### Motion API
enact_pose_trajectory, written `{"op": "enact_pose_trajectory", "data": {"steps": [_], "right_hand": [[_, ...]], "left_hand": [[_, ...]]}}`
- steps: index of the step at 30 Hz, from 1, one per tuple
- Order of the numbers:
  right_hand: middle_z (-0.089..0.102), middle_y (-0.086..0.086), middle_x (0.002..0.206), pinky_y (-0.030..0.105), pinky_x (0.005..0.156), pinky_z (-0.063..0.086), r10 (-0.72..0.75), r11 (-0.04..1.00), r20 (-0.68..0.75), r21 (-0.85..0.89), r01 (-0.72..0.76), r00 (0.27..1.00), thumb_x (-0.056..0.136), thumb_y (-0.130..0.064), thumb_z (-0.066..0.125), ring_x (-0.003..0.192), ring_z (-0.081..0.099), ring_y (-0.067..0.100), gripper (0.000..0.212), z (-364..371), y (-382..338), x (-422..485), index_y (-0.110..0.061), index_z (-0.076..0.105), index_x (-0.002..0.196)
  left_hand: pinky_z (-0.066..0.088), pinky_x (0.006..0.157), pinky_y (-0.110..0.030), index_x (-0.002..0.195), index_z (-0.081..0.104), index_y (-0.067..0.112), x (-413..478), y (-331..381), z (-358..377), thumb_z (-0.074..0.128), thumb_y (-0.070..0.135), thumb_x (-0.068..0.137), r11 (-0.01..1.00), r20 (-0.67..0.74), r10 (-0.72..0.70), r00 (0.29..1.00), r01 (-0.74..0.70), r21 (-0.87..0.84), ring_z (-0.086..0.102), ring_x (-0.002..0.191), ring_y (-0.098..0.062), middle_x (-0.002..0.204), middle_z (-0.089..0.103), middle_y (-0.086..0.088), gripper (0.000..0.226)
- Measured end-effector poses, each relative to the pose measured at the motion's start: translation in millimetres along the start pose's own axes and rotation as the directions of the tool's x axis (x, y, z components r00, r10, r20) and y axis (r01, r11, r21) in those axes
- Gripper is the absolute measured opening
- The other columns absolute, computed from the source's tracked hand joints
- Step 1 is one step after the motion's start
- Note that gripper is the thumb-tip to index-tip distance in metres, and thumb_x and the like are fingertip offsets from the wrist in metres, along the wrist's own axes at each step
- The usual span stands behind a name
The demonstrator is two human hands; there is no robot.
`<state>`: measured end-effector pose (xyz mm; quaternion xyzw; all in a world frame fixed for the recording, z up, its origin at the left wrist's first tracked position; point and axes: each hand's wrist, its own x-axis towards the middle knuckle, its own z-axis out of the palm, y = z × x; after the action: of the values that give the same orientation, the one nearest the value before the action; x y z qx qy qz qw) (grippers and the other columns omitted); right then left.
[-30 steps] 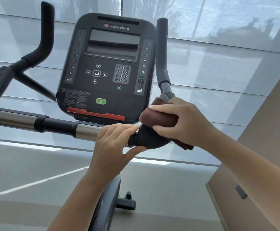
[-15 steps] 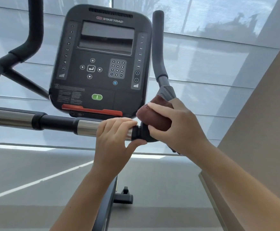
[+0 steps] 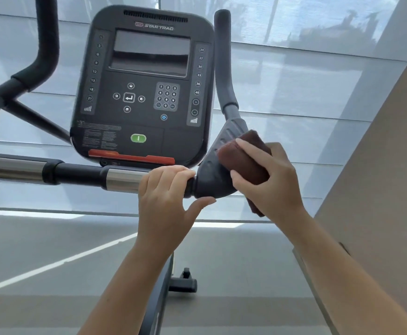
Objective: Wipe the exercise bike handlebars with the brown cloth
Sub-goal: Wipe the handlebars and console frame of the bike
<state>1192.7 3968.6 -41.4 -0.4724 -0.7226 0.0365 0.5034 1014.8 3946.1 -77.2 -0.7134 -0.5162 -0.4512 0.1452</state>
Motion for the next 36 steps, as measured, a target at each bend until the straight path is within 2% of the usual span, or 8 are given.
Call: {"op": "enact_pose_trajectory", "data": {"steps": [4, 7, 12, 17, 24, 30, 33, 36], "right_hand": [[0.055, -0.003, 0.095, 0.004, 0.074, 0.04, -0.082, 0.986, 0.003, 0.145, 0.08, 0.997, 0.069, -0.025, 0.069, 0.087, 0.053, 0.0, 0.05, -11.5, 17.7, 7.3, -0.03, 0.062, 0.117], [0.06, 0.0, 0.102, 0.009, 0.083, 0.042, 0.07, 0.958, -0.109, 0.284, -0.036, 0.992, 0.073, -0.025, 0.069, 0.089, 0.055, -0.003, 0.046, -17.1, 38.4, 55.5, -0.032, 0.06, 0.117], [0.062, 0.003, 0.119, 0.038, 0.1, 0.044, 0.239, 0.821, 0.076, 0.517, -0.243, 0.968, 0.082, -0.013, 0.064, 0.11, 0.057, 0.015, 0.039, 8.9, 55.2, 85.9, -0.021, 0.06, 0.12], [0.061, 0.003, 0.116, 0.017, 0.084, 0.049, 0.307, 0.691, -0.002, 0.688, -0.222, 0.952, 0.077, -0.018, 0.064, 0.1, 0.059, 0.001, 0.04, 17.7, 58.6, 31.1, -0.029, 0.06, 0.115], [0.064, 0.001, 0.111, 0.023, 0.088, 0.048, 0.18, 0.714, 0.021, 0.685, -0.145, 0.984, 0.076, -0.016, 0.067, 0.1, 0.06, 0.009, 0.041, 6.2, 77.8, 66.7, -0.016, 0.062, 0.117], [0.063, -0.008, 0.108, 0.036, 0.099, 0.046, 0.368, 0.481, 0.117, 0.825, -0.296, 0.923, 0.082, -0.012, 0.061, 0.101, 0.059, 0.008, 0.028, 26.4, 68.5, 64.2, -0.026, 0.06, 0.107], [0.065, -0.026, 0.098, 0.036, 0.094, 0.049, 0.491, 0.424, 0.049, 0.858, -0.288, 0.87, 0.075, -0.022, 0.062, 0.098, 0.06, 0.001, 0.029, 29.6, 55.7, 30.3, -0.037, 0.062, 0.1], [0.065, -0.027, 0.101, 0.031, 0.093, 0.049, 0.57, 0.452, -0.112, 0.87, -0.197, 0.814, 0.076, -0.02, 0.063, 0.103, 0.06, 0.002, 0.036, 40.4, 28.6, -5.1, -0.026, 0.062, 0.111]], "left_hand": [[0.037, 0.084, -0.038, 0.095, 0.066, 0.003, 3.2, 3.6, -0.1, 0.056, 0.053, 0.074, 0.999, 0.026, -0.012, 1.0, 0.011, 0.04, 0.06, 0.093, -0.032, 0.095, 0.068, -0.011, 0.055], [0.041, 0.087, -0.041, 0.104, 0.064, 0.002, 9.6, 4.5, 0.1, 0.059, 0.051, 0.072, 1.0, 0.115, 0.008, 0.993, -0.011, 0.023, 0.06, 0.097, -0.031, 0.1, 0.068, -0.011, 0.059], [0.04, 0.088, -0.036, 0.105, 0.064, 0.004, 12.8, 9.8, 1.7, 0.064, 0.049, 0.066, 0.996, 0.121, -0.058, 0.991, 0.065, -0.054, 0.058, 0.096, -0.021, 0.104, 0.066, -0.006, 0.06], [0.047, 0.08, -0.046, 0.105, 0.064, 0.005, 14.4, 14.9, 1.6, 0.065, 0.046, 0.063, 0.987, 0.114, -0.111, 0.987, 0.123, -0.101, 0.057, 0.087, -0.022, 0.095, 0.061, 0.004, 0.058], [0.048, 0.076, -0.044, 0.104, 0.063, 0.006, 15.2, 21.7, 0.9, 0.066, 0.047, 0.062, 0.973, 0.118, -0.174, 0.978, 0.189, -0.129, 0.055, 0.087, -0.018, 0.094, 0.061, 0.004, 0.059], [0.049, 0.074, -0.048, 0.102, 0.064, 0.005, 16.0, 21.3, 1.6, 0.067, 0.046, 0.061, 0.973, 0.116, -0.161, 0.98, 0.177, -0.145, 0.056, 0.085, -0.021, 0.092, 0.062, 0.002, 0.058], [0.048, 0.069, -0.053, 0.101, 0.064, 0.003, 16.9, 20.2, 1.7, 0.068, 0.044, 0.061, 0.972, 0.107, -0.142, 0.984, 0.159, -0.173, 0.055, 0.08, -0.021, 0.088, 0.06, 0.004, 0.058], [0.048, 0.072, -0.054, 0.1, 0.064, 0.001, 17.9, 18.7, 0.1, 0.07, 0.042, 0.061, 0.975, 0.105, -0.111, 0.988, 0.129, -0.182, 0.055, 0.08, -0.021, 0.089, 0.06, 0.003, 0.057]]}}
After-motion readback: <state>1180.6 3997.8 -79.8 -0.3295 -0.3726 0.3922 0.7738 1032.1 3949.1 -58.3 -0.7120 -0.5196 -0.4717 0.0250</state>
